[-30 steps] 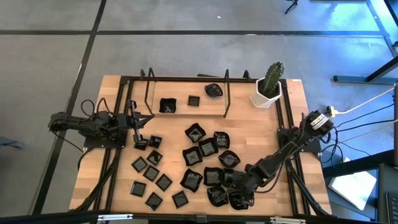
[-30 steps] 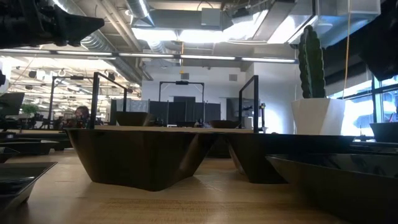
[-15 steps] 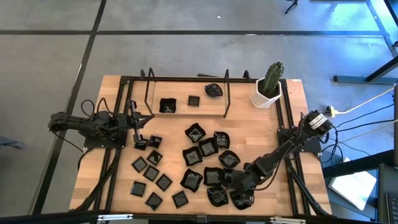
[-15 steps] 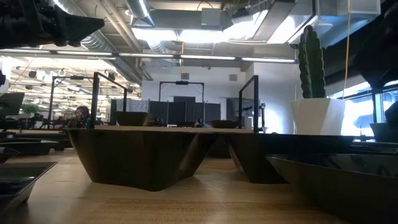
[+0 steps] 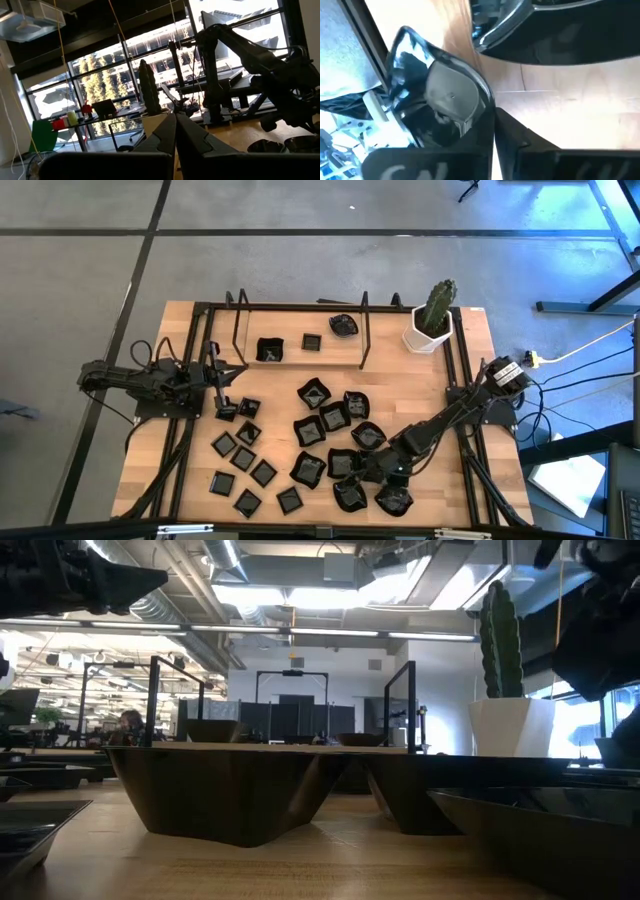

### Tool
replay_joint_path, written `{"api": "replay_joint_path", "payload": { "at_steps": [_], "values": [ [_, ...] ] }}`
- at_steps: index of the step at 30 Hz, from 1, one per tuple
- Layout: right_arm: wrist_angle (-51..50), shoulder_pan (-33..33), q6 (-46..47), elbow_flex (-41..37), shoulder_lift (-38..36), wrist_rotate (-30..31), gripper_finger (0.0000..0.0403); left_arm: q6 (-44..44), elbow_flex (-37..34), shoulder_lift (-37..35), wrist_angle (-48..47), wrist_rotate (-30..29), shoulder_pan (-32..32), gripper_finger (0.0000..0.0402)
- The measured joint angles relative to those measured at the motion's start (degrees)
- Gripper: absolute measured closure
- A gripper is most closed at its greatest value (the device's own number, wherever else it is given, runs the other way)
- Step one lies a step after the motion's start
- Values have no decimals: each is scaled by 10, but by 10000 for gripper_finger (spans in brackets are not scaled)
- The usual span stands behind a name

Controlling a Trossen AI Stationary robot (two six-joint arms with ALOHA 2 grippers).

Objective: Pick & Place Mini shaped plates
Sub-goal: Stack the leaf-shaped plate on top of the leaf-shaped plate on the shelf

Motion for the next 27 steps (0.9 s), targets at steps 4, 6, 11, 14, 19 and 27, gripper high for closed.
{"api": "replay_joint_path", "payload": {
  "at_steps": [4,6,11,14,19,27],
  "values": [
    [-26,0,-32,33,-3,1,398,0,0,0,0,-2,0,397],
    [-41,0,-36,61,-8,7,398,0,0,0,-1,-2,0,398],
    [-158,0,-70,161,-13,48,400,0,0,0,-1,-2,0,394],
    [-245,-3,-117,240,-14,103,401,0,0,0,-2,-2,0,394],
    [-383,-37,-210,363,-15,244,401,0,0,0,-2,-2,0,397],
    [-448,-189,-344,509,-15,379,402,0,0,0,-2,-2,0,394]
  ]
}}
